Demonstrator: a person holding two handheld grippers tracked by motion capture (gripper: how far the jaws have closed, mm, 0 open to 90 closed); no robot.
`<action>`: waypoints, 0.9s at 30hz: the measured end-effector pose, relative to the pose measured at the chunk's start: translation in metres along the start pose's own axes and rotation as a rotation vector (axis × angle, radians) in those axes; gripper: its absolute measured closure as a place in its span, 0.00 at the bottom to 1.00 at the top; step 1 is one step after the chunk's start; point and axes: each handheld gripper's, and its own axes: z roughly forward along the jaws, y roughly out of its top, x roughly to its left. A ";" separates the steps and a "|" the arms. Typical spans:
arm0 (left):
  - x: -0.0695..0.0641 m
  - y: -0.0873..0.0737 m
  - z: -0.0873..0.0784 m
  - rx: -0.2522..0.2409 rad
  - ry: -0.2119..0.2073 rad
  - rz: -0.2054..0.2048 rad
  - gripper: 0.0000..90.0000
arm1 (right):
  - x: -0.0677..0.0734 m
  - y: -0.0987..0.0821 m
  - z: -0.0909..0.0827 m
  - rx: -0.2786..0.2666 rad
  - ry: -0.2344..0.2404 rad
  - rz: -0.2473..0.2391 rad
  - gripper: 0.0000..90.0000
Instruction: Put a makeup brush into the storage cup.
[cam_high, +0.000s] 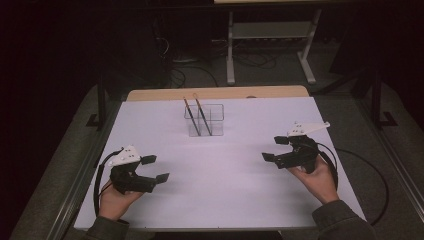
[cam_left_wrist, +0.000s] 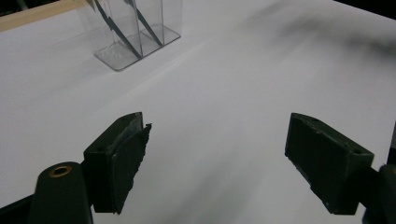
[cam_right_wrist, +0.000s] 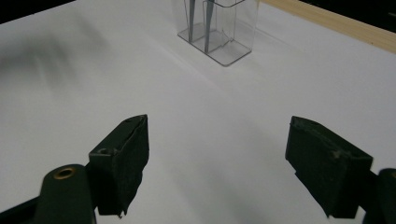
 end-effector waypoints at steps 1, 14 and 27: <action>-0.001 0.000 0.000 -0.002 -0.003 -0.006 0.22 | 0.000 -0.002 -0.001 -0.002 0.000 0.009 0.23; 0.001 -0.001 0.001 0.005 -0.002 0.000 0.21 | 0.000 -0.011 -0.008 -0.016 0.000 0.020 0.22; 0.001 -0.003 0.002 0.008 0.000 -0.002 0.21 | 0.003 -0.025 -0.012 -0.017 0.008 0.040 0.22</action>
